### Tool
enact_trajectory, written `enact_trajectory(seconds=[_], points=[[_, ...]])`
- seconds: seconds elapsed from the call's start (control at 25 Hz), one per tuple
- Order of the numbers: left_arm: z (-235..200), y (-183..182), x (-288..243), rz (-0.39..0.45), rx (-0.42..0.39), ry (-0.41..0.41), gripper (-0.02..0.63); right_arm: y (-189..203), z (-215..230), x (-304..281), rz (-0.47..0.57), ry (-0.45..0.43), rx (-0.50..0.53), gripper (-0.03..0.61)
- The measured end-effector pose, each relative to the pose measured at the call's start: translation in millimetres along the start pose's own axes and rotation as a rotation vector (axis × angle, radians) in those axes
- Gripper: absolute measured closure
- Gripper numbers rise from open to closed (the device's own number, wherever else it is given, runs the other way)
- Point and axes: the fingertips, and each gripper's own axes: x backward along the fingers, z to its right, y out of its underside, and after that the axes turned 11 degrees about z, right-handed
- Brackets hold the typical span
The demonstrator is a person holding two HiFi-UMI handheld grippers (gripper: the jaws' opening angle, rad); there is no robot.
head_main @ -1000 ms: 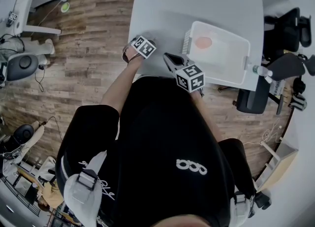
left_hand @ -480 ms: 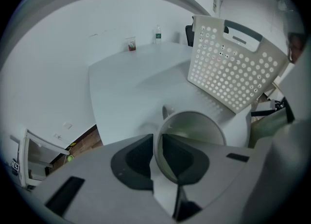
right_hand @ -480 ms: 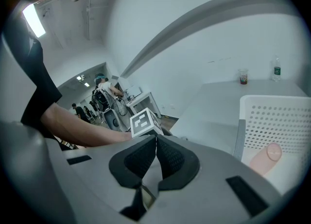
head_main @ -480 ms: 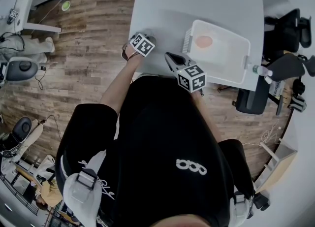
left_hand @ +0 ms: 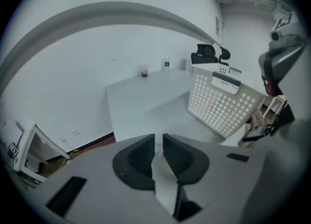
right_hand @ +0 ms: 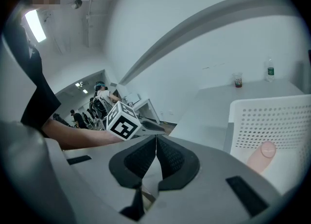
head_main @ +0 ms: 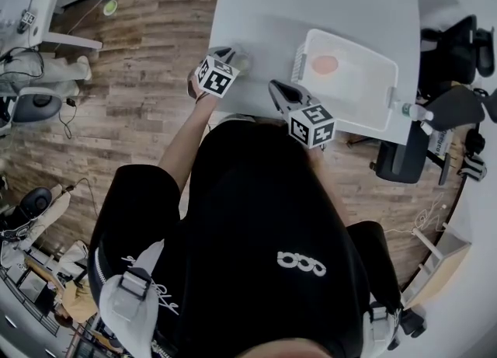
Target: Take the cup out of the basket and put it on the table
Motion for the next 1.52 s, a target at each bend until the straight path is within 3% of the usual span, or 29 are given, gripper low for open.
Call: enact_trajectory(seconds=[0.24,0.44,0.8,1.12,1.52], points=[[9.0,-34.0,43.0,0.137,0.058,-0.026,0.571,-13.2,2.0,16.2,0.059,0.026,-0.004,0.555],[24.9,-67.3,73.1,0.241,0.090,-0.001,0.588,-26.4,8.1,35.7,0.110,0.062,-0.010,0.555],[88.4,-130.8,105.5,0.464,0.132,0.227,0.604,-42.9,24.4,77.3,0.199,0.154,-0.017,0.555],[143.9,-153.3,110.2,0.522,0.099,0.379,0.604,-42.4,38.7,103.0,0.234,0.222,-0.040,0.555],[158.4,-157.6,110.2,0.526,0.099,0.426,0.604,-30.7,39.6,116.8,0.242,0.254,-0.073,0.555]])
